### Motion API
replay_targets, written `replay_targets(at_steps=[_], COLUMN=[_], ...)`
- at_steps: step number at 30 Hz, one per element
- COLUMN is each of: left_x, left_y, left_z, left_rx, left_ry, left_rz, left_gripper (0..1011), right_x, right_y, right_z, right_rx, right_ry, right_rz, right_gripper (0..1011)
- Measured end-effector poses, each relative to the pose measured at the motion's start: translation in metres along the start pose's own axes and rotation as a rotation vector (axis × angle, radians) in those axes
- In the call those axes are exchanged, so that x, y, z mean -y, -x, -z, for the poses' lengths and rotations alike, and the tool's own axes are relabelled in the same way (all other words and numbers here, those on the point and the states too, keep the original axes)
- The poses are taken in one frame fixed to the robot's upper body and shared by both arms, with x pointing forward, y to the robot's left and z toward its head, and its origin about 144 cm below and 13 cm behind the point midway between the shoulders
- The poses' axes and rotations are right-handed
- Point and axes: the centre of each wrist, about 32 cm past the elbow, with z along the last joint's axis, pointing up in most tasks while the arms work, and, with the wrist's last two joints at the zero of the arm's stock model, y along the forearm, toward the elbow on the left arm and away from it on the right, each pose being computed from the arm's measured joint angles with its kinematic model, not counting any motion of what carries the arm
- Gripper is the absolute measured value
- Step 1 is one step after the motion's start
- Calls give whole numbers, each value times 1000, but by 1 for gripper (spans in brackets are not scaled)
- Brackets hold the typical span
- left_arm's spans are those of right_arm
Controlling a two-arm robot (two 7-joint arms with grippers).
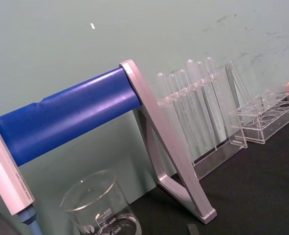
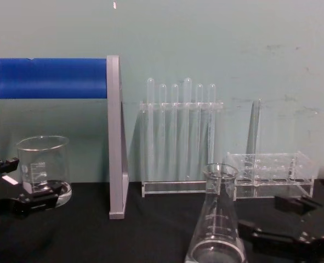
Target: Grasp the erlenmeyer flask with one hand, shake it three times, then place it back.
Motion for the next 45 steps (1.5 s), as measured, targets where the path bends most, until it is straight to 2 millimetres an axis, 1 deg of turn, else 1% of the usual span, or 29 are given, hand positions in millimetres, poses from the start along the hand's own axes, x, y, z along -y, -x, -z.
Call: replay_targets(at_steps=[2,9,10,15,16,19,28,35,45], left_x=[0,0,0,0,0,0,0,0,0], left_y=[0,0,0,0,0,0,0,0,0], left_z=[0,0,0,0,0,0,0,0,0], left_rx=[0,0,0,0,0,0,0,0,0], left_ry=[0,0,0,0,0,0,0,0,0], left_rz=[0,0,0,0,0,0,0,0,0], left_gripper=[1001,1001,1001,1001,1001,1001,1001,1001,1001], right_x=[-8,-28,-28,-45,-45,-55,-76,-84,-85], right_y=[1,2,2,1,1,1,1,2,2], right_z=[-1,-2,-2,-3,-3,-4,-5,-4,-4], right_rx=[12,32,32,43,43,41,33,34,36], right_ry=[-8,-16,-16,-25,-25,-30,-42,-43,-44], right_rz=[-6,-23,-23,-24,-24,-19,-10,-2,2], right_gripper=[1003,1002,1002,1003,1002,1003,1002,1002,1003])
